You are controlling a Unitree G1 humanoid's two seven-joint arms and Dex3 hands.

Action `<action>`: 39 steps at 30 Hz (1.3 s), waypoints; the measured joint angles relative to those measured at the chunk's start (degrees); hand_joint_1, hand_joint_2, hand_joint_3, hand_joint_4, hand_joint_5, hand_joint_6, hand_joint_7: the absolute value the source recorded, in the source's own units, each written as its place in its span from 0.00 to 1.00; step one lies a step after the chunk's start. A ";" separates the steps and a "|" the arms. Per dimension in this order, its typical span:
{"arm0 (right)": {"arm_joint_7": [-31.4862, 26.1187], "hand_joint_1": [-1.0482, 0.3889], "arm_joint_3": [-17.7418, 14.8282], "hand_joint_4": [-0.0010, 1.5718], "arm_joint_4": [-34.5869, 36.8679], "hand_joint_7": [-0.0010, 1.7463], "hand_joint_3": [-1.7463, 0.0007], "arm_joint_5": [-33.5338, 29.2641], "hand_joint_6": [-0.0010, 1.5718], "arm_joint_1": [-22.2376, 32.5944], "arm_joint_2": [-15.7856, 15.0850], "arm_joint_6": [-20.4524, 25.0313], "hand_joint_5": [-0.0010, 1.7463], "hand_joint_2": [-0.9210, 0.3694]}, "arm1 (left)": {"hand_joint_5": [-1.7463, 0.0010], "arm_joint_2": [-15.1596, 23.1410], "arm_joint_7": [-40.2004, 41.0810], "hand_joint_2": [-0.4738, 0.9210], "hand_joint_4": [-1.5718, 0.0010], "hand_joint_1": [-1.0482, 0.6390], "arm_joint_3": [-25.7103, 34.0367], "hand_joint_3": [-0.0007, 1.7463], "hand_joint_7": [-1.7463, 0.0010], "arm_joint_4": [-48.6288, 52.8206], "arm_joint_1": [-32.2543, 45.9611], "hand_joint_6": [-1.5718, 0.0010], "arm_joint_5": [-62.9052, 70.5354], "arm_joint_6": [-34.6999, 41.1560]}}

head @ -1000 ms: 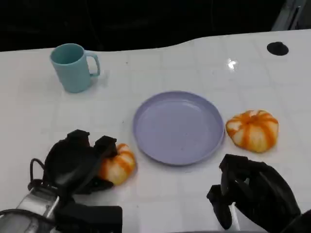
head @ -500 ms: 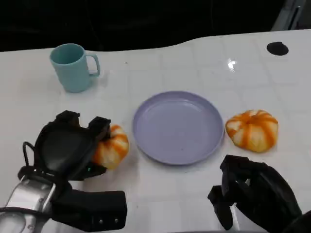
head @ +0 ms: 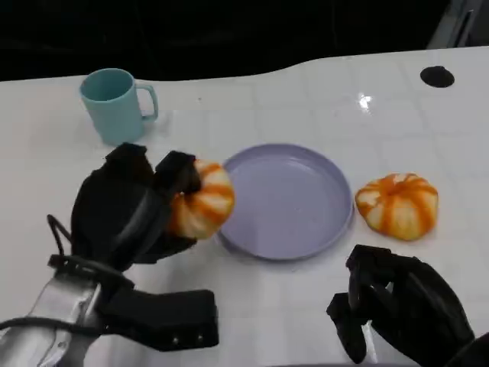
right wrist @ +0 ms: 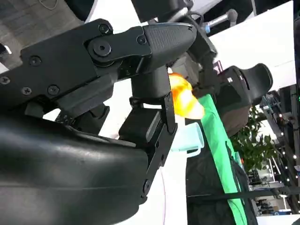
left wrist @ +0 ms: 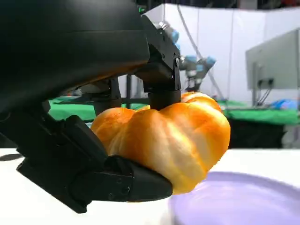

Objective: Grasp the bread from the table and place it into the plate.

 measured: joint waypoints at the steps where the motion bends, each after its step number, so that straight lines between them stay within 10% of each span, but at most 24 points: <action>1: 0.00 0.06 -0.01 0.76 0.00 0.85 0.83 0.02 0.66 0.01 0.00 0.09 0.94 0.00 | 0.00 -0.64 0.00 0.61 0.42 0.52 0.00 0.71 0.00 0.68 -0.74 0.55 -1.25 -1.33; 25: 0.61 0.06 0.04 0.77 0.01 0.85 0.82 0.04 0.67 0.51 0.11 -0.79 0.94 0.00 | 0.00 -13.48 -5.24 0.61 0.39 0.50 -4.91 0.75 0.02 33.80 -21.90 0.54 -10.46 -10.25; 29: 0.61 0.06 0.05 0.77 -0.03 0.85 0.82 0.04 0.67 0.70 0.14 -0.79 0.94 0.00 | 0.07 -14.56 -6.24 0.72 0.54 0.50 -5.48 0.54 0.53 37.94 -24.34 0.50 -10.77 -9.50; 33: 0.62 0.06 0.05 0.76 -0.03 0.85 0.82 0.05 0.66 0.75 0.18 -0.81 0.94 0.00 | 0.52 -15.22 -9.72 0.95 0.71 0.38 -5.96 0.21 0.92 39.91 -25.93 0.66 -11.22 -7.87; 39: 0.63 0.06 0.05 0.77 -0.03 0.85 0.82 0.04 0.66 0.76 0.21 -0.94 0.94 0.00 | 0.71 -14.16 -16.48 1.00 0.94 0.18 -8.53 0.24 1.00 39.25 -26.72 0.85 -9.94 -5.10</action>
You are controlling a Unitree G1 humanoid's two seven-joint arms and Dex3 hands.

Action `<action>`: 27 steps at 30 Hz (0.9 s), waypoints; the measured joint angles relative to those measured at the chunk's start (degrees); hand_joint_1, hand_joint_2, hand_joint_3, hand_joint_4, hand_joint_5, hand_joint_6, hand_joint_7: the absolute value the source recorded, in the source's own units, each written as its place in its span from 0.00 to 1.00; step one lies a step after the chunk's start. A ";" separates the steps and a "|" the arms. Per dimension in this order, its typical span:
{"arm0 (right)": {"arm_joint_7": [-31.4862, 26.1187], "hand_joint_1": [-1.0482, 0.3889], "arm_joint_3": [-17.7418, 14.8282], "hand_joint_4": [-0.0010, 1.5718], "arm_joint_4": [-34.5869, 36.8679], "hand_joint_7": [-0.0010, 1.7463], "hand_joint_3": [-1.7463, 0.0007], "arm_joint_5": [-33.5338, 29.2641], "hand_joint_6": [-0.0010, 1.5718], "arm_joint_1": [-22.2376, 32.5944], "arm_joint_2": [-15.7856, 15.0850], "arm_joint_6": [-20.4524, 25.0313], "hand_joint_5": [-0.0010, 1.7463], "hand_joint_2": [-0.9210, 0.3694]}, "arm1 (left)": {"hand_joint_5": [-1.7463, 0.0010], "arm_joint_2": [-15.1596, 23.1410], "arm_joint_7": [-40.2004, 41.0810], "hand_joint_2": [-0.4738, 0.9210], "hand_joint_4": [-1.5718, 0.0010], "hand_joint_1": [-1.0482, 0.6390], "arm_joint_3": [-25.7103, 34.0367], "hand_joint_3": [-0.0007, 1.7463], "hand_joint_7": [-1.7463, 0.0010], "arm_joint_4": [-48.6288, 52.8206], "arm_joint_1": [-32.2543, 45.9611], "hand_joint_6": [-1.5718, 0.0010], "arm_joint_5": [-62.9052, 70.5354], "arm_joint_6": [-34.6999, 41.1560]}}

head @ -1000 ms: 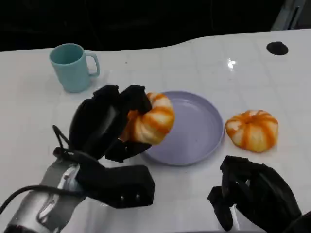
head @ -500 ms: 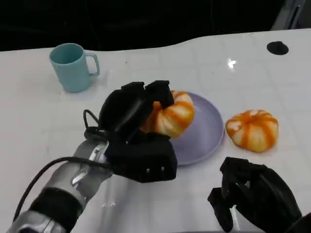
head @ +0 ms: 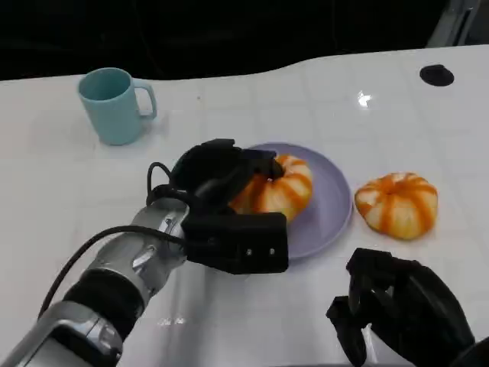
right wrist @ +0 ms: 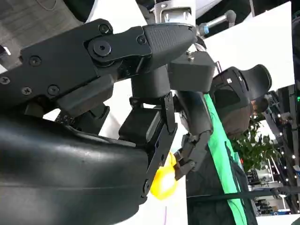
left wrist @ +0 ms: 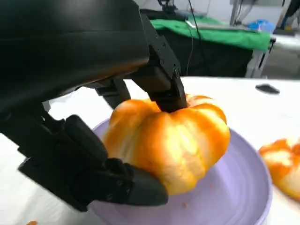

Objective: Grasp the bread from the table and place it into the plate.

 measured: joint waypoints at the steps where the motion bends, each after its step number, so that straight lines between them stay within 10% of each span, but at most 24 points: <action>1: 0.00 0.06 0.00 0.76 0.00 0.85 0.82 0.00 0.66 0.00 0.00 -0.01 0.94 0.00 | 0.74 0.28 -1.12 1.00 0.97 0.15 -0.18 0.28 1.00 -0.44 0.00 0.89 0.06 0.53; 7: 0.04 0.06 -0.01 0.76 0.00 0.85 0.81 0.01 0.66 0.00 0.00 -0.07 0.94 0.00 | 0.88 2.49 -6.77 1.00 1.00 0.03 -1.29 0.42 1.00 -4.01 0.12 0.94 0.69 2.86; 18: 0.04 0.06 -0.09 0.76 0.03 0.86 0.81 -0.03 0.66 -0.03 -0.09 -0.24 0.94 0.00 | 0.86 4.88 -12.42 1.00 0.98 0.08 0.32 0.39 0.98 -13.36 4.37 0.91 -2.95 3.38; 25: 0.03 0.06 -0.05 0.76 -0.09 0.87 0.81 -0.04 0.65 -0.03 -0.25 -0.16 0.95 0.00 | 0.75 6.54 -15.71 1.00 0.87 0.15 6.34 0.28 0.95 -20.58 11.12 0.81 -13.05 -0.96; 27: 0.04 0.06 -0.03 0.76 -0.12 0.86 0.81 -0.05 0.65 -0.05 -0.27 -0.16 0.95 0.00 | 0.52 6.40 -17.29 1.00 0.87 0.21 8.48 0.20 0.90 -21.83 13.15 0.72 -17.47 -1.90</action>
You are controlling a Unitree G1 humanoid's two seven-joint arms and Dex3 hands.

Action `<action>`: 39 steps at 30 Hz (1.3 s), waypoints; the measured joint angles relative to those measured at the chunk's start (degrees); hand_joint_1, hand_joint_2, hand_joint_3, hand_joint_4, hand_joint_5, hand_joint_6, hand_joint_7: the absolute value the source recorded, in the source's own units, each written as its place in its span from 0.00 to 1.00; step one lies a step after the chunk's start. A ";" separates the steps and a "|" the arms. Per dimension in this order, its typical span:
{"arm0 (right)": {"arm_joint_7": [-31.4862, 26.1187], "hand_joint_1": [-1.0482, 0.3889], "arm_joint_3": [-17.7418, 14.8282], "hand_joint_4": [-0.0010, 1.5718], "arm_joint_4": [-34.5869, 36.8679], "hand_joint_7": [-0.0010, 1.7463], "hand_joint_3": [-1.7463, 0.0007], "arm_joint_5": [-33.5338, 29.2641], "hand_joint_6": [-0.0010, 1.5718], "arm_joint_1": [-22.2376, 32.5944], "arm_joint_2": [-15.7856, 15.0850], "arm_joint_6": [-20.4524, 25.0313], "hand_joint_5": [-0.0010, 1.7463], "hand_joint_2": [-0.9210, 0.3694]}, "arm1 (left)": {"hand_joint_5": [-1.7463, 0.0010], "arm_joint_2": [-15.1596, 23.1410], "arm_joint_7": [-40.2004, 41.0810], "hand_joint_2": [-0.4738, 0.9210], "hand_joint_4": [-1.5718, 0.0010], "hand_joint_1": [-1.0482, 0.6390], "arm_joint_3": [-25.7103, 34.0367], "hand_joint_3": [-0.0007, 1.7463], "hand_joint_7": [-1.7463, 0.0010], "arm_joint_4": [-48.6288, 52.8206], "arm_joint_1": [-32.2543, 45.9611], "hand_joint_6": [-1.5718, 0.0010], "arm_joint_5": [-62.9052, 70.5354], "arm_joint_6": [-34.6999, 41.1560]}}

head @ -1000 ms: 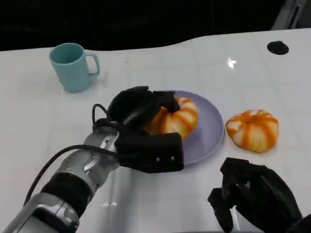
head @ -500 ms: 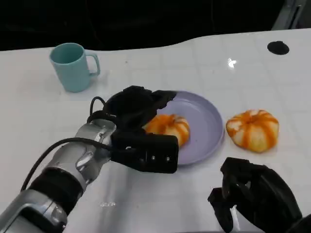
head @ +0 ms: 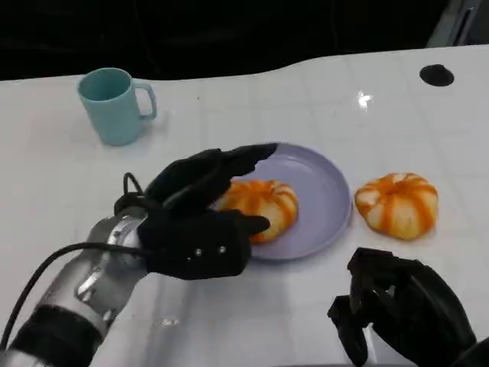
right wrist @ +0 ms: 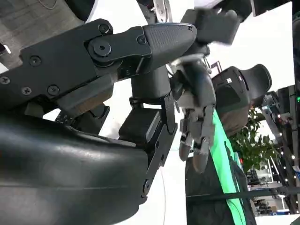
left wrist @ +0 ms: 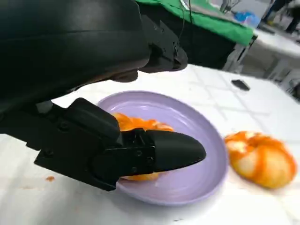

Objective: Grasp the bread from the table and place it into the plate.

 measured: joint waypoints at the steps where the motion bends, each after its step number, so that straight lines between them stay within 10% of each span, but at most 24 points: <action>1: 0.00 0.06 -0.01 0.76 -0.02 0.86 0.82 0.01 0.65 0.02 -0.02 0.01 0.95 0.00 | 0.40 -0.40 -1.42 1.00 0.85 0.24 1.57 0.17 0.81 -0.77 1.33 0.71 -3.50 -0.28; 5: -0.02 0.06 0.01 0.76 -0.30 0.86 0.81 0.01 0.66 0.07 -0.03 0.03 0.95 0.00 | 0.06 -3.32 -7.07 1.00 0.74 0.29 7.12 0.16 0.23 -4.25 6.24 0.76 -16.73 -0.84; 9: -0.05 0.06 0.08 0.76 -0.68 0.86 0.81 0.01 0.66 0.15 -0.03 0.12 0.95 0.00 | 0.00 -4.48 -9.46 1.00 0.61 0.28 9.95 0.19 0.04 -7.41 9.63 0.71 -22.50 -0.83; 25: -0.26 0.06 0.18 0.76 -1.44 0.86 0.82 0.12 0.66 0.65 -0.05 1.39 0.94 0.00 | 0.00 -8.16 -12.57 1.00 0.40 0.29 13.70 0.17 0.00 -38.88 37.86 0.53 -43.33 14.31; 39: -0.16 0.05 0.07 0.77 -1.51 0.84 0.82 0.07 0.67 0.63 -0.29 1.45 0.93 0.00 | 0.00 -10.38 -15.62 1.00 0.36 0.28 14.52 0.17 0.00 -41.18 45.19 0.52 -51.52 21.01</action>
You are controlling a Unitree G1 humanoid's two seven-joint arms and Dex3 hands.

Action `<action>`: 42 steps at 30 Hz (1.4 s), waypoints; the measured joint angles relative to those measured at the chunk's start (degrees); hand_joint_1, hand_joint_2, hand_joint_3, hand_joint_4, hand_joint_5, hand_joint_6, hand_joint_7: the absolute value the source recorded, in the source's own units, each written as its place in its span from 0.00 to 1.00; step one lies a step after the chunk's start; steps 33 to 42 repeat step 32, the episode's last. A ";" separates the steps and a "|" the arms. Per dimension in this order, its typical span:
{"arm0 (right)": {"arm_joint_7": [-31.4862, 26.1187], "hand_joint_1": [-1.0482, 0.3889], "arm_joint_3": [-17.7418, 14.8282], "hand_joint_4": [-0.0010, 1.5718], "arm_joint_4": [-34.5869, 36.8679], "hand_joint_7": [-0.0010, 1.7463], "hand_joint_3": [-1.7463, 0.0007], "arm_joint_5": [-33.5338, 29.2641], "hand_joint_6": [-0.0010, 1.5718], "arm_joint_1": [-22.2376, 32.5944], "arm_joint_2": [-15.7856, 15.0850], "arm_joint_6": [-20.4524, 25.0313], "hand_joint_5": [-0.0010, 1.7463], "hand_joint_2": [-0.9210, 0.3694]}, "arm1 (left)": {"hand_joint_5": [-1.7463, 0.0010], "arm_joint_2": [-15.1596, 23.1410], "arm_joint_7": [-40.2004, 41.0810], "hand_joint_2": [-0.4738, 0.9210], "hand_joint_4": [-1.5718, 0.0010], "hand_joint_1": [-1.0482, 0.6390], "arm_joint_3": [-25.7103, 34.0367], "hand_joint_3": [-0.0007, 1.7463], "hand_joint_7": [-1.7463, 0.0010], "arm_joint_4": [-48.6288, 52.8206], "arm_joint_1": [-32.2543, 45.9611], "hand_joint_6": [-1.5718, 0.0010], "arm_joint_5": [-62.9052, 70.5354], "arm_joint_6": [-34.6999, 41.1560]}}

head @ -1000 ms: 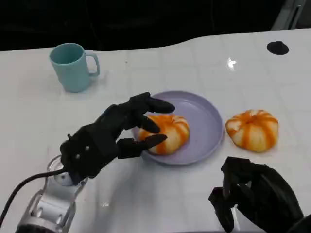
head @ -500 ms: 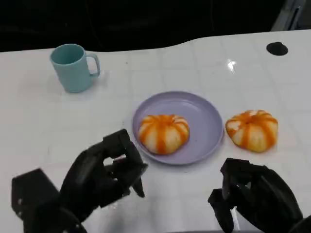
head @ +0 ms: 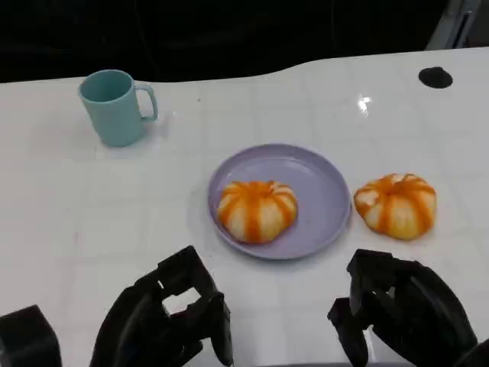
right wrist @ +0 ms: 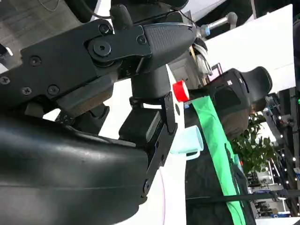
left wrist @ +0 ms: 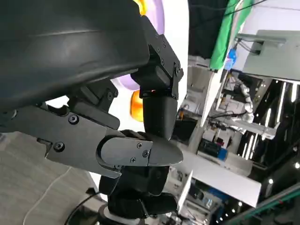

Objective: Grasp the bread from the table and place it into the plate.

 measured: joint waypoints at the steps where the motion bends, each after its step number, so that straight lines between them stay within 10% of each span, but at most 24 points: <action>1: 0.00 0.05 0.00 0.77 0.00 0.84 0.82 -0.02 0.67 0.00 0.00 -0.01 0.93 0.00 | 0.00 0.00 -0.43 1.00 0.36 0.28 0.09 0.16 0.00 0.58 -0.04 0.52 -0.05 0.15; 42: 0.43 0.07 -0.15 0.76 3.04 0.85 0.82 -0.18 0.66 -2.23 0.28 -1.16 0.95 0.00 | 0.00 -0.17 -6.40 1.00 0.39 0.28 3.62 0.15 0.00 9.60 -5.10 0.53 0.77 -2.28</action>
